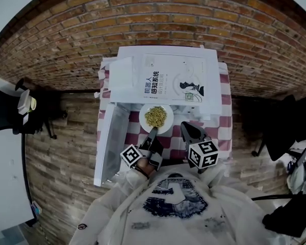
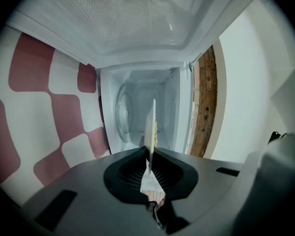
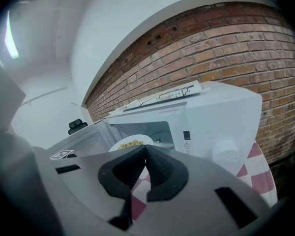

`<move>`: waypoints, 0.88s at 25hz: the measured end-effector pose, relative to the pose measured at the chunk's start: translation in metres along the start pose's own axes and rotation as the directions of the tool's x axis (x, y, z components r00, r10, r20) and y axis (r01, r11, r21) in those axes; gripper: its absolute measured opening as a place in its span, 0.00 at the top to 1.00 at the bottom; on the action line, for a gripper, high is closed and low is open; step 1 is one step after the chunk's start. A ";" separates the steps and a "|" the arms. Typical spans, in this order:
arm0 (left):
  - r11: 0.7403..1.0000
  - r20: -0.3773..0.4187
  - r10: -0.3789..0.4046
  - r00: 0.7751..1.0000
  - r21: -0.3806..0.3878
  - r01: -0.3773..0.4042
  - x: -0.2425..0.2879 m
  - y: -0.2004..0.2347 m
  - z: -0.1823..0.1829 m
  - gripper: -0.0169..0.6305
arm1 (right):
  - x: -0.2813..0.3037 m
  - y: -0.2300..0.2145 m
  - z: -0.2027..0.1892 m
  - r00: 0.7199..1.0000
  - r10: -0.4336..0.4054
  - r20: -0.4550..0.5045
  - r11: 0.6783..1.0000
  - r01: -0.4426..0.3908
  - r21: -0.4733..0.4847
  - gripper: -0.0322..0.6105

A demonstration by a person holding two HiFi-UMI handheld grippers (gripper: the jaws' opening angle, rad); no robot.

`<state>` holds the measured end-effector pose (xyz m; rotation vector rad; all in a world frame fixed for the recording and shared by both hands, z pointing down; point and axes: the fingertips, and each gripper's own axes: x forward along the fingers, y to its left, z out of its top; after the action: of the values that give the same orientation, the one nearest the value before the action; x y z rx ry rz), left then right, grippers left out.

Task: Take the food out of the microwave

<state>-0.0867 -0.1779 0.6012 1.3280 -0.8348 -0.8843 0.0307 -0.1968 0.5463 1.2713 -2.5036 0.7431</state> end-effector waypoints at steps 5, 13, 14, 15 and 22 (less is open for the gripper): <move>1.000 0.000 0.002 1.000 0.004 -0.002 -0.008 -0.013 -0.003 0.92 | -0.003 0.009 0.010 1.000 0.020 0.018 1.000 -0.020 -0.002 0.93; 1.000 0.006 0.002 1.000 -0.013 -0.002 -0.018 -0.026 -0.010 0.92 | -0.005 0.015 0.005 0.999 0.040 -0.005 0.999 -0.040 0.001 0.93; 1.000 0.009 -0.001 1.000 -0.017 0.001 -0.019 -0.029 -0.011 0.92 | -0.005 0.015 0.005 0.999 0.041 -0.006 0.999 -0.041 0.002 0.93; 1.000 0.012 -0.005 1.000 -0.020 0.005 -0.019 -0.031 -0.012 0.92 | -0.006 0.015 0.006 0.999 0.043 -0.007 0.999 -0.043 0.003 0.93; 1.000 0.023 -0.014 1.000 -0.028 0.015 -0.022 -0.046 -0.019 0.92 | -0.011 0.013 0.009 0.999 0.048 -0.004 0.999 -0.048 0.000 0.93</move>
<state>-0.0819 -0.1512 0.5538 1.3033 -0.8286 -0.9209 0.0273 -0.1876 0.5294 1.2125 -2.5389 0.7551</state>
